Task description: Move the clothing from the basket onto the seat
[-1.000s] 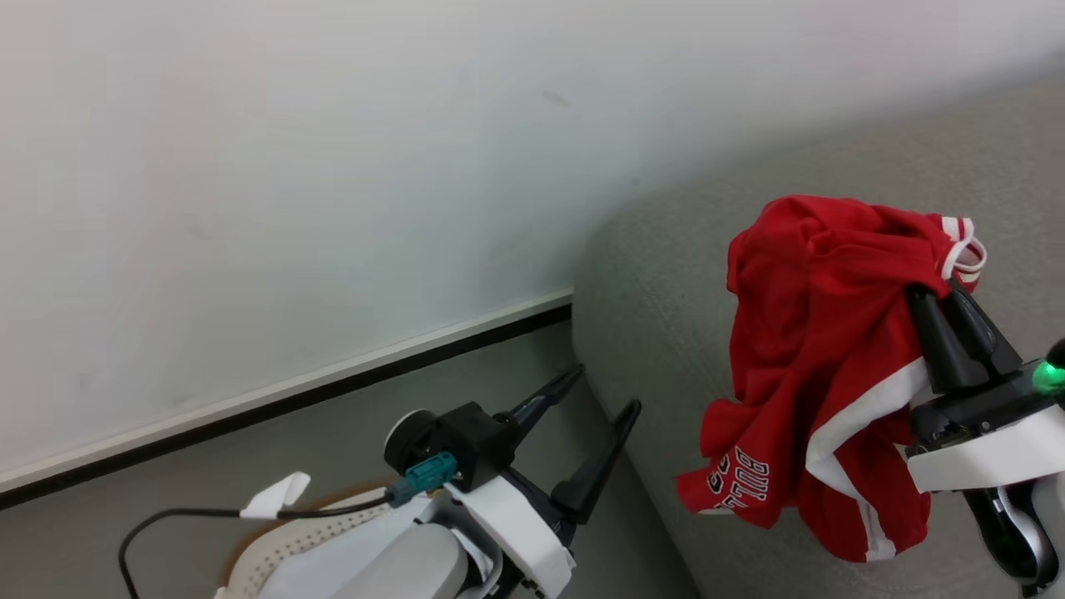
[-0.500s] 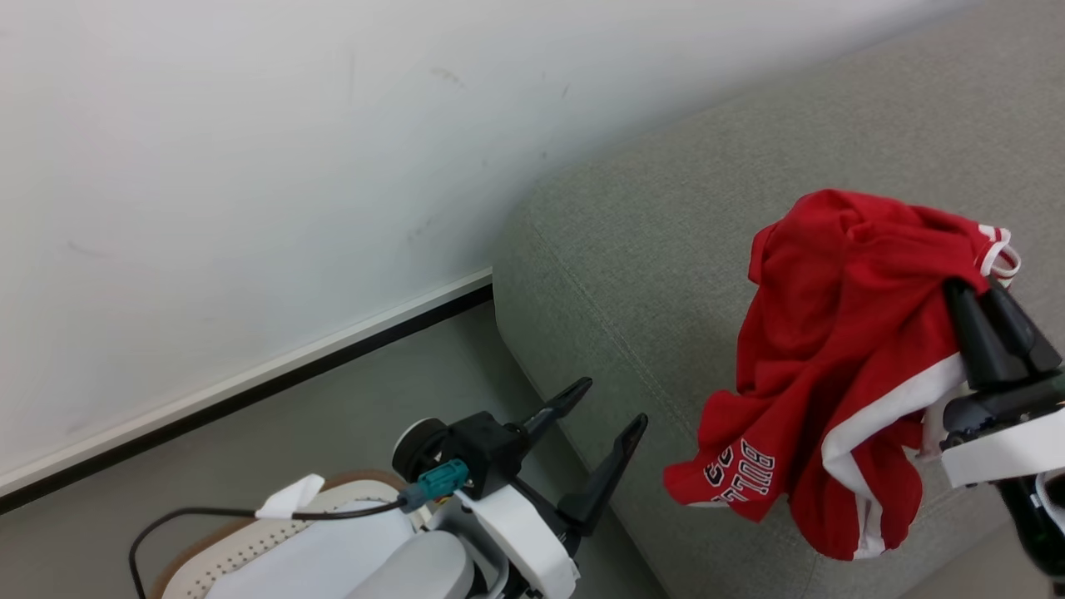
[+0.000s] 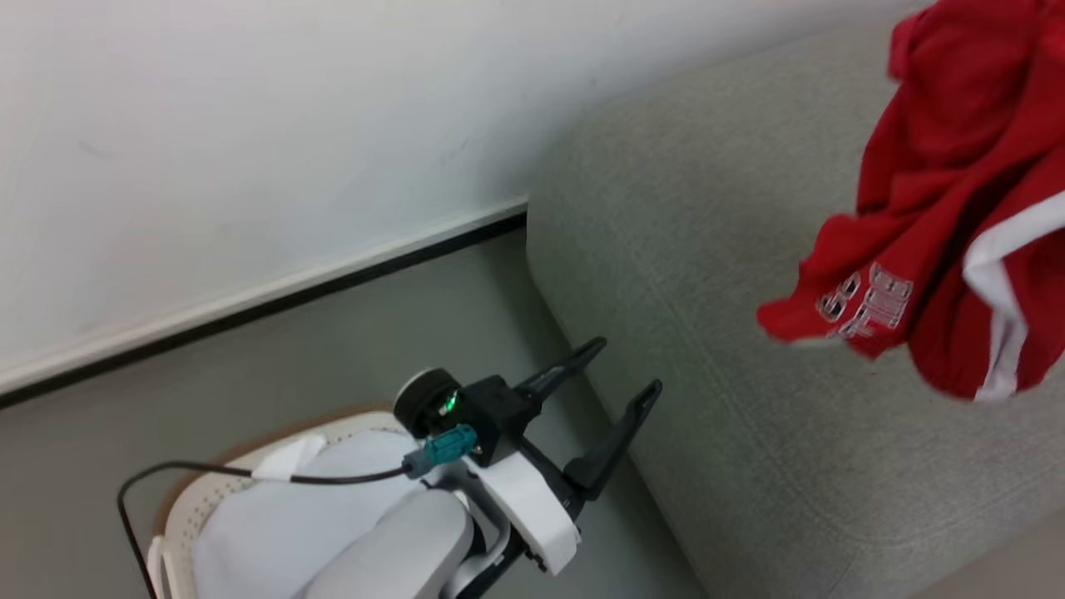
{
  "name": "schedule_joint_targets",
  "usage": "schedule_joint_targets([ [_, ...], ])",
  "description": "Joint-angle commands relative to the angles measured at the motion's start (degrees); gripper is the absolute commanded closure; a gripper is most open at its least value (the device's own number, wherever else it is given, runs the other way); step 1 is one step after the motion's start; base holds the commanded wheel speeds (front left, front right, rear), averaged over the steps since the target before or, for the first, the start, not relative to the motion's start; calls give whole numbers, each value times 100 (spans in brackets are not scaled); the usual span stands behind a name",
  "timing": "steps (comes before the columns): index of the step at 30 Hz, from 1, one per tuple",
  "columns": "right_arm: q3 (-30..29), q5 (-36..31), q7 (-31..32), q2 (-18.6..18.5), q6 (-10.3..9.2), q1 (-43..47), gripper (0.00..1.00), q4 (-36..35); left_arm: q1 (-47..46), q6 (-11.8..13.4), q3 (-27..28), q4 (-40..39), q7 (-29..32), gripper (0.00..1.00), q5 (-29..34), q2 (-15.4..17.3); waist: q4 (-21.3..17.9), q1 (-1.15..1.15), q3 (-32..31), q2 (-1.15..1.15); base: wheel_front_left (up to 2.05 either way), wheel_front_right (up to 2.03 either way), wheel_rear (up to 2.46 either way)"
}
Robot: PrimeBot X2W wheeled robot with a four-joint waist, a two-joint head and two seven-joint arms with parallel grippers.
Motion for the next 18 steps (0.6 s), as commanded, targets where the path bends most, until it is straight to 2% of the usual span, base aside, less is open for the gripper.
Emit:
schedule_joint_targets([
  [1, -71, 96, -43, -16, -12, -206, 100, 59, -97, -18, -17, -70, 22, 0, 91, 93, 253, -1, 368, 0, 0, 0, 0],
  [12, -618, 568, -231, -443, -12, -1668, 100, 1001, -799, -63, -280, -916, 427, 0, 383, 526, 761, -1, 1881, 0, 0, 0, 0],
  [18, -718, 725, -302, -560, -12, -2258, 100, 1852, -1175, -72, -461, -1258, 545, 0, 510, 705, 918, -1, 2608, 0, 0, 0, 0],
])
